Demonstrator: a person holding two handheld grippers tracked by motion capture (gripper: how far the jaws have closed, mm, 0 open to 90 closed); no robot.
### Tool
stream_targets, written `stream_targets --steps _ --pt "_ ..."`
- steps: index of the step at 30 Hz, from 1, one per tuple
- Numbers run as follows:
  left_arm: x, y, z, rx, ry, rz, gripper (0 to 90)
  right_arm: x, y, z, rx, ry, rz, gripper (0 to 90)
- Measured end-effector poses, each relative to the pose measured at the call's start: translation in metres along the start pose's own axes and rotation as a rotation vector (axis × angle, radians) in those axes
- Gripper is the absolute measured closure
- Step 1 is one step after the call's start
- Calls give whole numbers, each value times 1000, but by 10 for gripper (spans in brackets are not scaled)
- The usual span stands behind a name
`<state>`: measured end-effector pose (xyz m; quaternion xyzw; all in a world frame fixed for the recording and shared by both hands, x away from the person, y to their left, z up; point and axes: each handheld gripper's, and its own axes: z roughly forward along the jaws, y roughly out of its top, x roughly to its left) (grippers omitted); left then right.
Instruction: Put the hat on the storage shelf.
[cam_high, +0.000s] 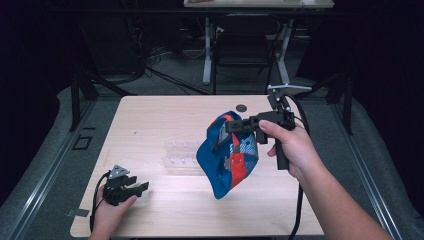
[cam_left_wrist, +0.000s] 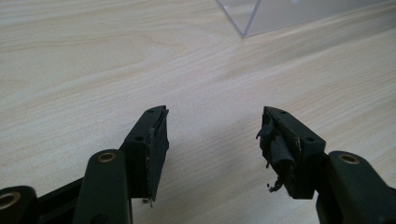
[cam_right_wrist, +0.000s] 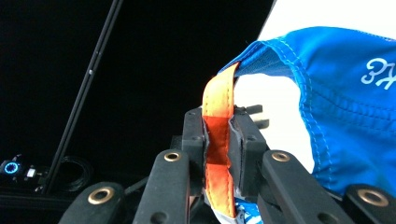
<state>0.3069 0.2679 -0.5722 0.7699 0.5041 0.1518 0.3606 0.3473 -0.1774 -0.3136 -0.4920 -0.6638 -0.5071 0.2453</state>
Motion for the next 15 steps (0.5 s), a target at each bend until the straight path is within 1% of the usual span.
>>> stream_targets --steps 1,3,6,7,10,15 --pt "0 0 0 0 0 0 419 1 2 1 -5 3 -7 780" --pt "0 0 0 -2 -2 2 419 5 6 3 -17 6 -6 780" --pt "0 0 0 -3 -4 3 419 8 10 5 -17 8 -2 780" --pt "0 0 0 -3 -4 3 419 10 14 7 -28 11 -1 780" --pt "0 0 0 -2 -3 3 418 11 19 10 -37 8 3 780" --pt "0 0 0 -2 -3 3 418 13 26 15 -57 18 9 780"
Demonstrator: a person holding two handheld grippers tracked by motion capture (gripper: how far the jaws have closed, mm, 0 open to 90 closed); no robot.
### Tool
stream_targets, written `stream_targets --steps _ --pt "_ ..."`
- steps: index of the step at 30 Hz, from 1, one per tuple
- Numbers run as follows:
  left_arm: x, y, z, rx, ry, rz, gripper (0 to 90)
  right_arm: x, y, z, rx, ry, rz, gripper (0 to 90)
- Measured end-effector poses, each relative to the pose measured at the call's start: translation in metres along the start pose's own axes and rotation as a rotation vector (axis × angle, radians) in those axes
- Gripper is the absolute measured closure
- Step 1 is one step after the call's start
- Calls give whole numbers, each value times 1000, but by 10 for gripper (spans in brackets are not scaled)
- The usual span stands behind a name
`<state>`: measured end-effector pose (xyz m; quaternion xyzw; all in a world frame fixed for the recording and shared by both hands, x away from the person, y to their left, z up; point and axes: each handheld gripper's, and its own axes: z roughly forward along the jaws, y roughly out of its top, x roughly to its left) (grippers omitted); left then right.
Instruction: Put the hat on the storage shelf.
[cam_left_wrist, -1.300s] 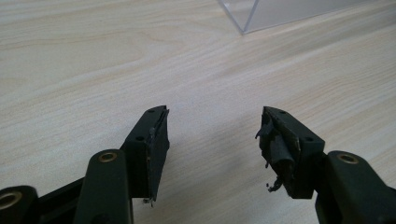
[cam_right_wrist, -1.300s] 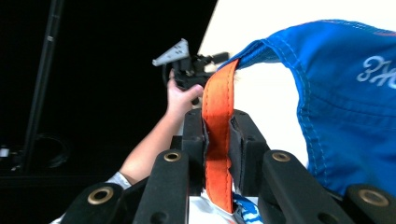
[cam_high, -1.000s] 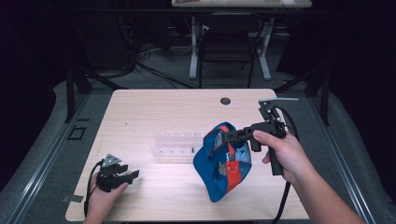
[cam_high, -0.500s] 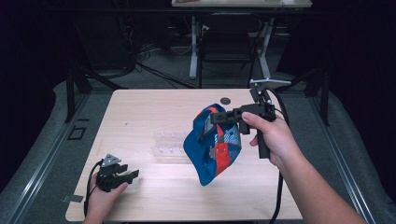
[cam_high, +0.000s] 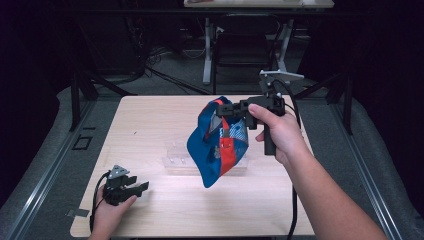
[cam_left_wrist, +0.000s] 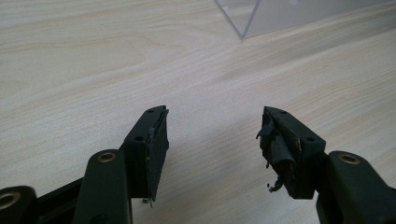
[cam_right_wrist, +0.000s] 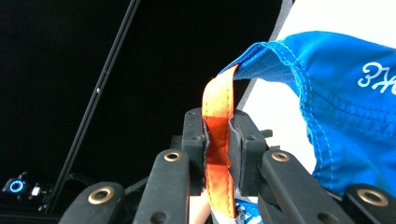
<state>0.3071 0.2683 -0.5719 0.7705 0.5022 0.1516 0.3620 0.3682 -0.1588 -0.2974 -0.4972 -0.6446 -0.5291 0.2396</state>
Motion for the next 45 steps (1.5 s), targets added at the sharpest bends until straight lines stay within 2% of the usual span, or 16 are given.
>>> stream_targets --steps 8,9,21,33,45 --pt "0 0 0 1 -2 4 419 -2 13 12 -18 1 18 780" --pt "0 1 -1 13 -8 6 419 -2 15 14 -21 -6 18 780" --pt "0 1 -1 5 -9 5 419 -10 28 27 -85 -44 39 780" --pt "0 1 -1 8 -8 9 419 -29 30 22 -171 -98 76 780" --pt "-1 1 0 -1 -1 8 419 -42 24 21 -190 -132 106 779"
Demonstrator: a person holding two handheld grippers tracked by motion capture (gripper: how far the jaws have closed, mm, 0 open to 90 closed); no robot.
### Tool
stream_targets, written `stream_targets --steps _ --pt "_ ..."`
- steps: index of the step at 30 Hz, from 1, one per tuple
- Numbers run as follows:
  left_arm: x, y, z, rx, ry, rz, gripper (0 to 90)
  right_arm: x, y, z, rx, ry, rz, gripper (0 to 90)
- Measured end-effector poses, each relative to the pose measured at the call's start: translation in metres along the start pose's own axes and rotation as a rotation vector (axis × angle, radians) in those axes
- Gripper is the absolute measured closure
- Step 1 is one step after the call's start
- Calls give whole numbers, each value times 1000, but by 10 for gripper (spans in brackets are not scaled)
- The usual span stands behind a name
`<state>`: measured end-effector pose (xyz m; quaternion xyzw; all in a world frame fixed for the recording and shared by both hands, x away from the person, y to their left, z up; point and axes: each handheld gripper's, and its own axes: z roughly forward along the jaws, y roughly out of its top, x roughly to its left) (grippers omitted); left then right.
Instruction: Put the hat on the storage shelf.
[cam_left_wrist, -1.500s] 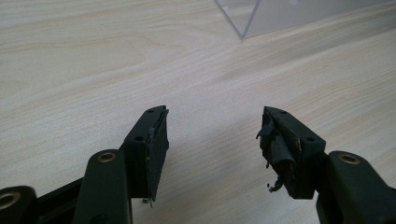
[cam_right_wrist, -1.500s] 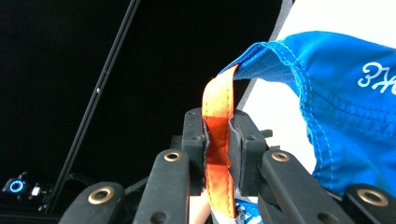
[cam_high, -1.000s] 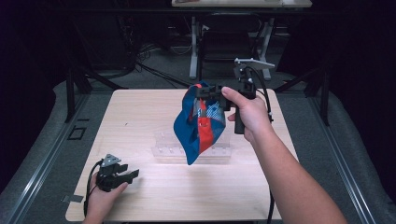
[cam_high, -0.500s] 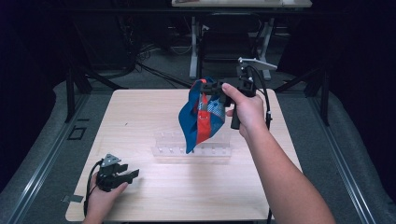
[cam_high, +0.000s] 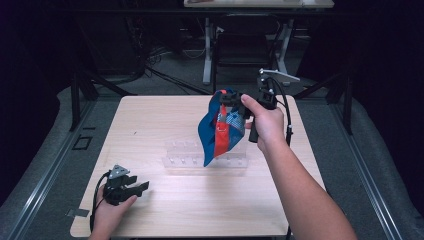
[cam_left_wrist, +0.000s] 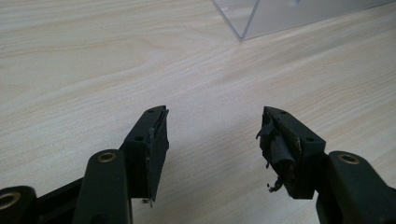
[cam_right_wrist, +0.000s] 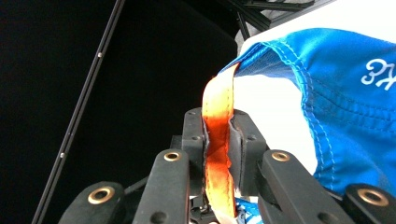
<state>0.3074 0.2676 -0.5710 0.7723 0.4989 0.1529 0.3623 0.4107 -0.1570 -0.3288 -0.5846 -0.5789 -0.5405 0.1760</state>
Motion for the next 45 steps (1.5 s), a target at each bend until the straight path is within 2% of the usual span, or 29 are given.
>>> stream_targets --steps 5,10,12,15,16,17,18,19,22,23,25,27,28,30,31,32,36,38,45 --pt "0 0 0 -6 2 -3 420 -2 -3 -3 -15 -12 3 779" --pt "-4 0 -1 -18 9 21 435 -2 -11 -7 -17 0 7 779" --pt "-11 3 -3 -43 -1 44 435 0 -13 -7 -6 7 0 778" --pt "-26 11 -7 -91 -46 96 445 2 -15 -5 1 12 -8 778" --pt "-31 15 -8 -108 -59 107 460 3 -15 -5 1 13 -5 778" --pt "-31 15 -8 -108 -59 107 460 3 -15 -4 2 15 -6 778" --pt "-41 22 -11 -131 -79 141 465 3 -15 -4 4 16 -5 778" --pt "-46 25 -11 -143 -82 150 469 3 -15 -4 8 17 -9 778" --pt "-58 33 -11 -159 -114 161 477 2 -14 -4 6 18 -12 778" --pt "-58 33 -11 -159 -114 161 479 2 -14 -4 6 18 -12 778" --pt "-69 43 -8 -175 -144 187 482 2 -14 -3 9 20 -11 778" --pt "-74 46 -6 -176 -146 199 494 2 -14 -3 11 21 -9 778" --pt "-83 52 -1 -173 -152 206 497 2 -14 -2 13 23 -11 778" --pt "-93 58 4 -172 -153 210 505 3 -14 -2 13 19 -10 778" --pt "-93 58 4 -172 -153 210 506 3 -14 -1 12 19 -11 778" --pt "-101 63 8 -173 -163 214 506 4 -14 -1 18 18 -13 778" --pt "-114 71 12 -183 -175 231 503 4 -13 -1 20 14 -21 778" --pt "-124 77 14 -194 -187 255 503 4 -13 -1 19 12 -24 778" --pt "-142 85 17 -206 -203 290 517 3 -13 -1 18 13 -24 778"
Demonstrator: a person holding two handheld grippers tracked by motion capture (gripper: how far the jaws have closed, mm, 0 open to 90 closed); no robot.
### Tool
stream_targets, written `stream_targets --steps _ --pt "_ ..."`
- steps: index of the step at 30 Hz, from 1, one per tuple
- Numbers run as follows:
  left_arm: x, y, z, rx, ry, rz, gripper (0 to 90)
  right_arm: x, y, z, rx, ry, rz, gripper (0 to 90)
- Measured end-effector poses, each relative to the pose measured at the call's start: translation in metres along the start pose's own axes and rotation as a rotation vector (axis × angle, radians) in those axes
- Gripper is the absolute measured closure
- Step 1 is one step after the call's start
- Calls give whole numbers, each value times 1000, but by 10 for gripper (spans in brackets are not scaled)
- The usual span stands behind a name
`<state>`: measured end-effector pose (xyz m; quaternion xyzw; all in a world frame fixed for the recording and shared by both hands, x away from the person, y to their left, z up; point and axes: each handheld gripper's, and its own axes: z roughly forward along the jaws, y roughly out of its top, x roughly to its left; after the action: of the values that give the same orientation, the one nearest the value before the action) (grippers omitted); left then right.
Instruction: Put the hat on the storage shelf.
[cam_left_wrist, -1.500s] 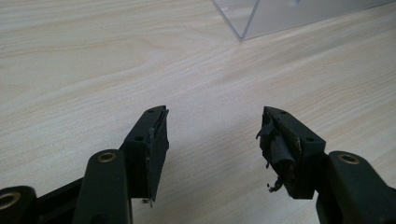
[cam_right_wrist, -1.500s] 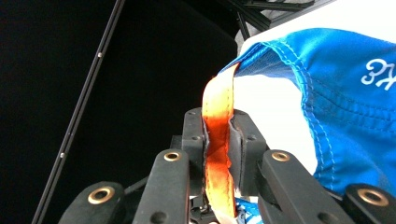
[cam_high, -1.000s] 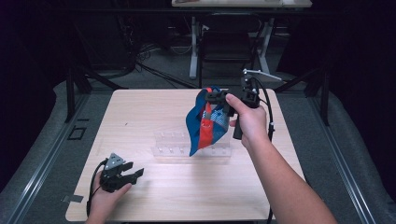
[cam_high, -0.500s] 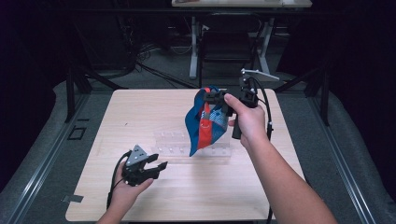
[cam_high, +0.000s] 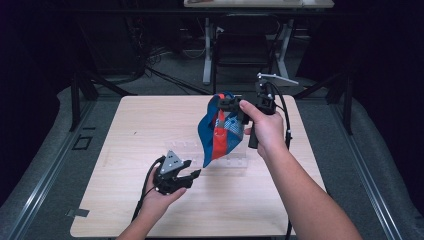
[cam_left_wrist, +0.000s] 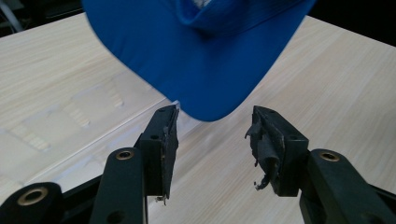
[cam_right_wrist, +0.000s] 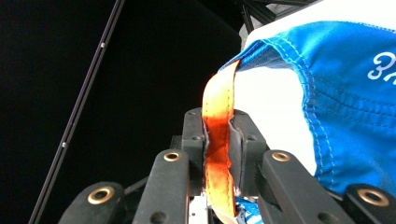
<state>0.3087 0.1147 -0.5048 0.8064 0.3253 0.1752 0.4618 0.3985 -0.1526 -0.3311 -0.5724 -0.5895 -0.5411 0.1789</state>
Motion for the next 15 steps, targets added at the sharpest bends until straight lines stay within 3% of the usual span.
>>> stream_targets --steps 4,9,15 --pt "-7 4 5 6 -8 21 536 1 0 0 2 -5 -2 778" --pt "-9 5 15 19 12 41 596 1 0 1 2 -5 -1 778" --pt "-10 6 23 22 28 30 684 1 1 3 7 -4 1 778"
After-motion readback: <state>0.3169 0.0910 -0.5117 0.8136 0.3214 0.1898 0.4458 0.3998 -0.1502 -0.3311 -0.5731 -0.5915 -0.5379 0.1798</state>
